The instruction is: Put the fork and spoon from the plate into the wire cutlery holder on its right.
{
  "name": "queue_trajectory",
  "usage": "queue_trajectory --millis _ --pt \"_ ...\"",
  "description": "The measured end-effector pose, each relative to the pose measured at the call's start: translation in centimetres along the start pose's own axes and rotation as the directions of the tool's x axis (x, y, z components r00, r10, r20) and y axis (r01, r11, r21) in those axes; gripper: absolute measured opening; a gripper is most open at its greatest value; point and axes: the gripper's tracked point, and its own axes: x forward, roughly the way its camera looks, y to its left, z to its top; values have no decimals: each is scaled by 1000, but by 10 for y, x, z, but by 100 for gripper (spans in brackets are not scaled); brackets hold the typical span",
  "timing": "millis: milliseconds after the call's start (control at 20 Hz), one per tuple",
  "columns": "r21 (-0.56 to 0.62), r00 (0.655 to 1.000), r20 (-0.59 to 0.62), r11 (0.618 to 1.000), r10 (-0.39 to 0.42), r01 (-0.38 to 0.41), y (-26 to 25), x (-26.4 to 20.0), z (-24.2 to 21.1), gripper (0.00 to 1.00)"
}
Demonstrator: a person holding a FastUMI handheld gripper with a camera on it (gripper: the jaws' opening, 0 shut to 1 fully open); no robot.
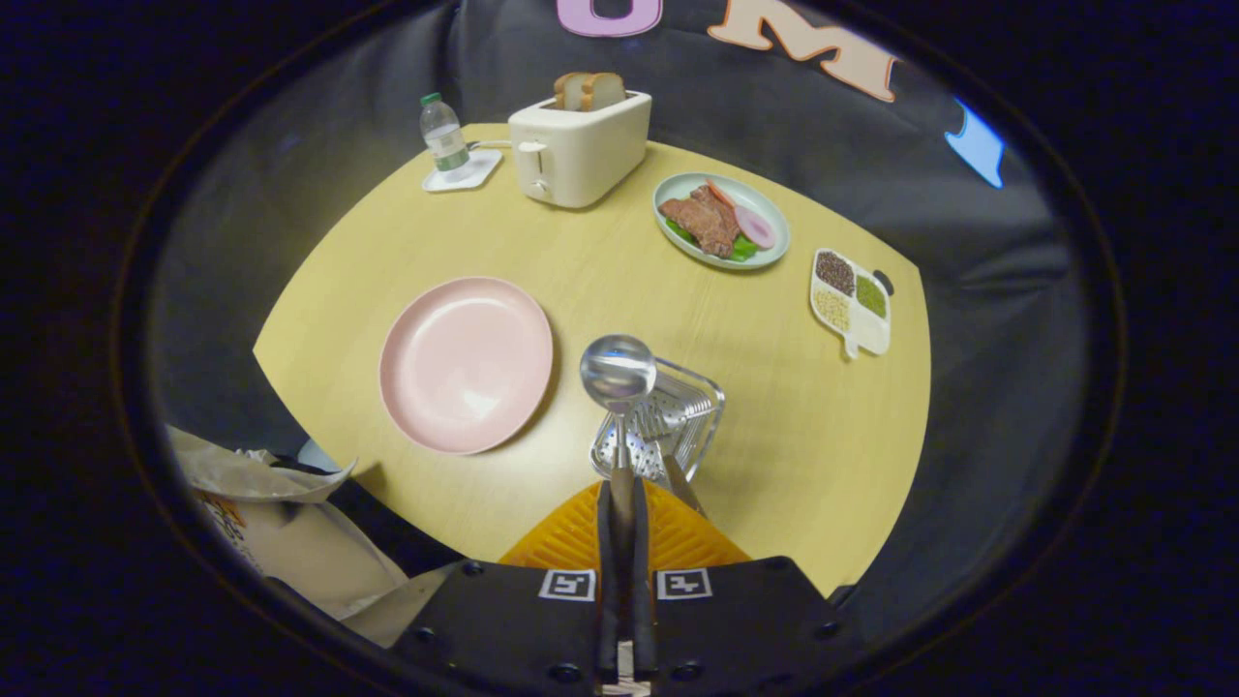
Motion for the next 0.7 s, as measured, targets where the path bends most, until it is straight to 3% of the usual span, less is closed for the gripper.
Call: queue_trajectory --millis 700 --pt "7 990 -139 999 -34 35 -11 21 -18 9"
